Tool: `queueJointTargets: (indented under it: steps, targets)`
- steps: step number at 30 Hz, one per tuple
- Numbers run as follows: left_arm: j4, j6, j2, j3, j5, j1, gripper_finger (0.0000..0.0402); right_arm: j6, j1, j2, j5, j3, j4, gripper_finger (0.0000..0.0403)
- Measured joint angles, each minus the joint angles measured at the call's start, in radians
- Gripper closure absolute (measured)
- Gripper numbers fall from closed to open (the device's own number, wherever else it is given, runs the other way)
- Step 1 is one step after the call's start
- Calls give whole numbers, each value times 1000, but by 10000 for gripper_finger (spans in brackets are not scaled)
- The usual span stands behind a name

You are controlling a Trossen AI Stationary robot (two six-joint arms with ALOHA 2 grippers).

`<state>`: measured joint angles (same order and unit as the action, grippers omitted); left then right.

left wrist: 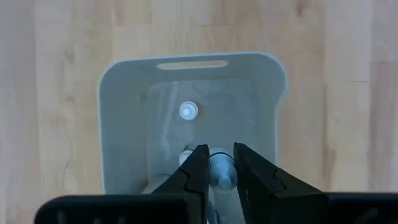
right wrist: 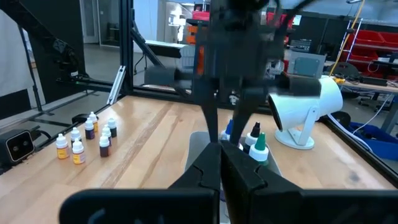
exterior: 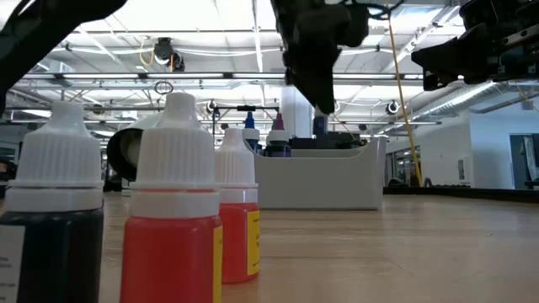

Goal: Pick & Place food coloring
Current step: Put the small green food coloring bottle into the white container

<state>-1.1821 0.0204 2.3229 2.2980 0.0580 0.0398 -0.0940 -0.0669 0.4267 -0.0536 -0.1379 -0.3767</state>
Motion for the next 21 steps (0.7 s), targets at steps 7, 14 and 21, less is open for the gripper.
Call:
queueJointTargets:
  steps: [7,14,21]
  targets:
    - [22,-15,35,3,78,-8,344,-5,0,0,0,0,3,403]
    - [84,-18,56,-4,82,-6,344,-5,0,0,0,0,6,403]
    - [66,-18,90,-8,83,-6,344,-5,0,0,0,0,5,403]
